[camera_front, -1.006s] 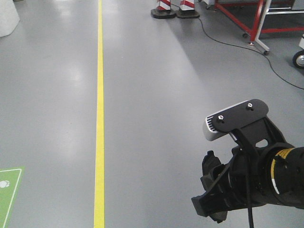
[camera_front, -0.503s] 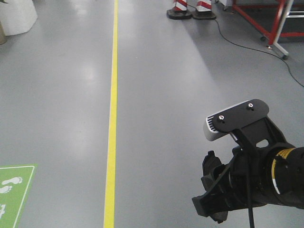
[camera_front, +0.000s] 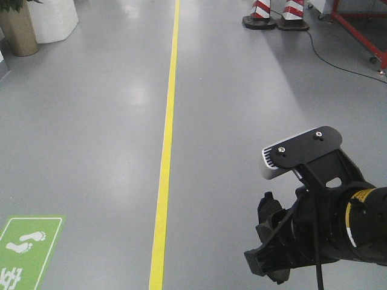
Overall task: Move and align brake pads A on conveyor
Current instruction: 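Drive along the yellow floor line toward the conveyor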
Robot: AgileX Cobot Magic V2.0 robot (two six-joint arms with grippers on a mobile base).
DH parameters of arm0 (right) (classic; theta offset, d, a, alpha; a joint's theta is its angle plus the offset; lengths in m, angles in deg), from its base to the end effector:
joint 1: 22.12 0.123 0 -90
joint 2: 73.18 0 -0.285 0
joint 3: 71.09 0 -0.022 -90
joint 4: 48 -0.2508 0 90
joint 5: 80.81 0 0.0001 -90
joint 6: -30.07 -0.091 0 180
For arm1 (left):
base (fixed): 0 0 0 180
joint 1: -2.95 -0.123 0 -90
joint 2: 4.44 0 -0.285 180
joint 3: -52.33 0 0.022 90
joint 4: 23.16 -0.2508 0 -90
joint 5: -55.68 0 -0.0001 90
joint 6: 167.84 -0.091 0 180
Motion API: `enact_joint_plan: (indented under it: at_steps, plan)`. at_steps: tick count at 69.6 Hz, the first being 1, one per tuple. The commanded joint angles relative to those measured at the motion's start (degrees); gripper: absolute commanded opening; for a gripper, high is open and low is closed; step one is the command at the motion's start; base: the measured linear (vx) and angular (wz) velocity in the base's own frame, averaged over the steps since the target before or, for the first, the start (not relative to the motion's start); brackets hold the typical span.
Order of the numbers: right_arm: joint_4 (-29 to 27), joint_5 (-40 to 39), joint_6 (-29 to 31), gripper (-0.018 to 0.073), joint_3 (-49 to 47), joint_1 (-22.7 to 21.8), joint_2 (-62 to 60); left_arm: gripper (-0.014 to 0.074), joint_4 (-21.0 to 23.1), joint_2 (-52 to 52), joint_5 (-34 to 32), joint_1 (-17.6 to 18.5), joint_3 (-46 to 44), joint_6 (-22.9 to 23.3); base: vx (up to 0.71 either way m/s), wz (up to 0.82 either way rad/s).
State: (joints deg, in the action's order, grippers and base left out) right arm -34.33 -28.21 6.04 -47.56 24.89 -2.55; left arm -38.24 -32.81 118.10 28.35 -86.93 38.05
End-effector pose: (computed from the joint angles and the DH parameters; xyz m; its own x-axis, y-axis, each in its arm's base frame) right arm 0.1538 0.1399 0.3215 -0.7184 -0.3826 -0.5810 -0.4707 0.8823 0.0009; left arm 0.0476 0.0006 0.3106 -0.6412 -0.0423 -0.7662 0.0560 0.9932 -0.1017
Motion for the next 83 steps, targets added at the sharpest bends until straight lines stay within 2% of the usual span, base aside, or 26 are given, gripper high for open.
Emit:
enact_joint_plan:
  at_steps: [1, 42, 83]
  plan:
    - [1.46, -2.93, 0.05, -0.0010, -1.57, -0.08, -1.29, -0.0006, -1.29, -0.61, -4.59, 0.40, -1.44, 0.02, 0.31, 0.11]
    - [1.46, -3.00, 0.05, -0.0010, -1.57, -0.08, -1.29, -0.0006, -1.29, -0.61, -4.59, 0.40, -1.44, 0.02, 0.42, 0.06]
    - [1.46, -2.61, 0.05, -0.0010, -1.57, -0.08, -1.29, -0.0006, -1.29, -0.61, -4.59, 0.40, -1.44, 0.02, 0.56, 0.03]
